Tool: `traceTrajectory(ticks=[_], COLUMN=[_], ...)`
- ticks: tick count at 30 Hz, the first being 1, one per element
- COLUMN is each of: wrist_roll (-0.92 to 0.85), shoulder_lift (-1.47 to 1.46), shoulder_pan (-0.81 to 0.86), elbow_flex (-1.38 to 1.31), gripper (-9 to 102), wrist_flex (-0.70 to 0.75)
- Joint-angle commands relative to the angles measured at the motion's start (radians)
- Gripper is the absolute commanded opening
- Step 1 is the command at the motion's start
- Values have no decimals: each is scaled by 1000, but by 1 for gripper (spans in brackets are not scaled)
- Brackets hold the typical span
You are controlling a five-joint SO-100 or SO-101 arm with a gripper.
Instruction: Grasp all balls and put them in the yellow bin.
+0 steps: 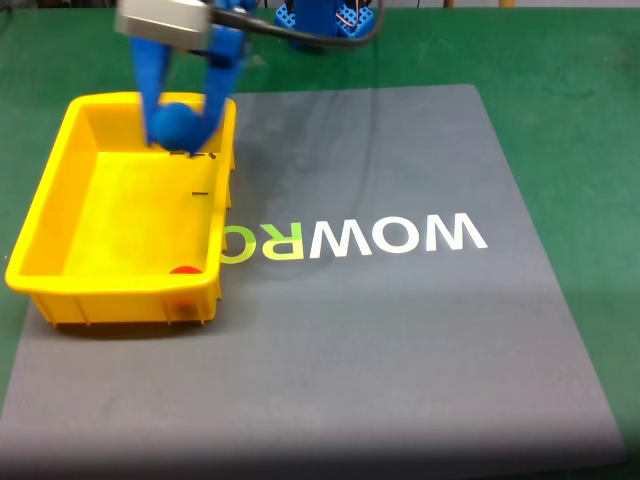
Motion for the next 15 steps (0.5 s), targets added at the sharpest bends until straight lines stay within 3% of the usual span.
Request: traceTrajectory(ticks=[1,11,12,15], wrist_roll=[-5,-15,-9,3], shoulder_lift=[103,110,112,115], shoulder_pan=[78,163,164,164], elbow_flex=[9,38,40,40], gripper=[0,0,4,38], wrist_flex=[0,0,0,8])
